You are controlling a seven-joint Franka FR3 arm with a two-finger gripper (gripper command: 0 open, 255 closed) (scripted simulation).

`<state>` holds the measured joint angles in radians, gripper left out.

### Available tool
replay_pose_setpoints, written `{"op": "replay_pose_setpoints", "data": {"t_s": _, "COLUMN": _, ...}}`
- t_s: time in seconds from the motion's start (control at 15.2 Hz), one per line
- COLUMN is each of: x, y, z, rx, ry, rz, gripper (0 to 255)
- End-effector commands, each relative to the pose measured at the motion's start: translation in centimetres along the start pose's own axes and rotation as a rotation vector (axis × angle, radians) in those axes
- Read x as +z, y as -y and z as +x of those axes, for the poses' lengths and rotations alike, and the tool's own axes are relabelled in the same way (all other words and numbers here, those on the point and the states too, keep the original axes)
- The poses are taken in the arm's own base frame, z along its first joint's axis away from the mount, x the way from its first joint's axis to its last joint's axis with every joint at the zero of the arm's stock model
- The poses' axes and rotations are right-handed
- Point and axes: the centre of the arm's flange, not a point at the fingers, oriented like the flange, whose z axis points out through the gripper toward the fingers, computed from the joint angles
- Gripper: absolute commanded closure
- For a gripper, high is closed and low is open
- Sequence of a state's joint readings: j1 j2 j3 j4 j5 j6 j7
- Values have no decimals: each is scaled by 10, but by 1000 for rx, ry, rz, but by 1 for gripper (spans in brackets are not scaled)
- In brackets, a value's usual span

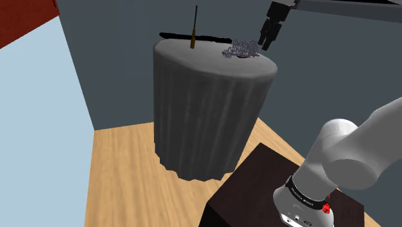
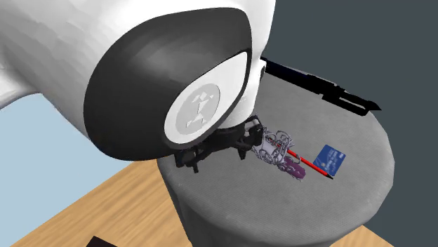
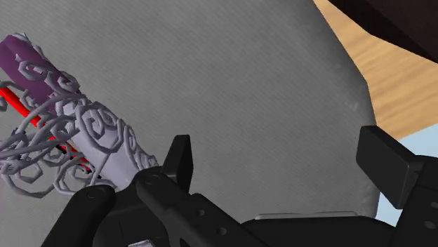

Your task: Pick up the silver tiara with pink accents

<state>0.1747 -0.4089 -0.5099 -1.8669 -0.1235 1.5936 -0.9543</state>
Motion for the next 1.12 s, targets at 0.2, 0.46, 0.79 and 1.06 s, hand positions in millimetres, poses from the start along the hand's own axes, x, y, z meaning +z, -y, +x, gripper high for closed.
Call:
{"op": "replay_pose_setpoints", "data": {"t_s": 0.2, "x": -13, "y": -65, "z": 20, "rx": -203, "ry": -17, "rz": 14, "gripper": 0}}
{"op": "replay_pose_setpoints", "data": {"t_s": 0.46, "x": -22, "y": -114, "z": 42, "rx": -358, "ry": -31, "rz": 28, "gripper": 0}}
{"op": "replay_pose_setpoints", "data": {"t_s": 0.79, "x": -9, "y": -130, "z": 49, "rx": -410, "ry": -36, "rz": 32, "gripper": 0}}
{"op": "replay_pose_setpoints", "data": {"t_s": 1.06, "x": 15, "y": -129, "z": 47, "rx": -410, "ry": -36, "rz": 32, "gripper": 0}}
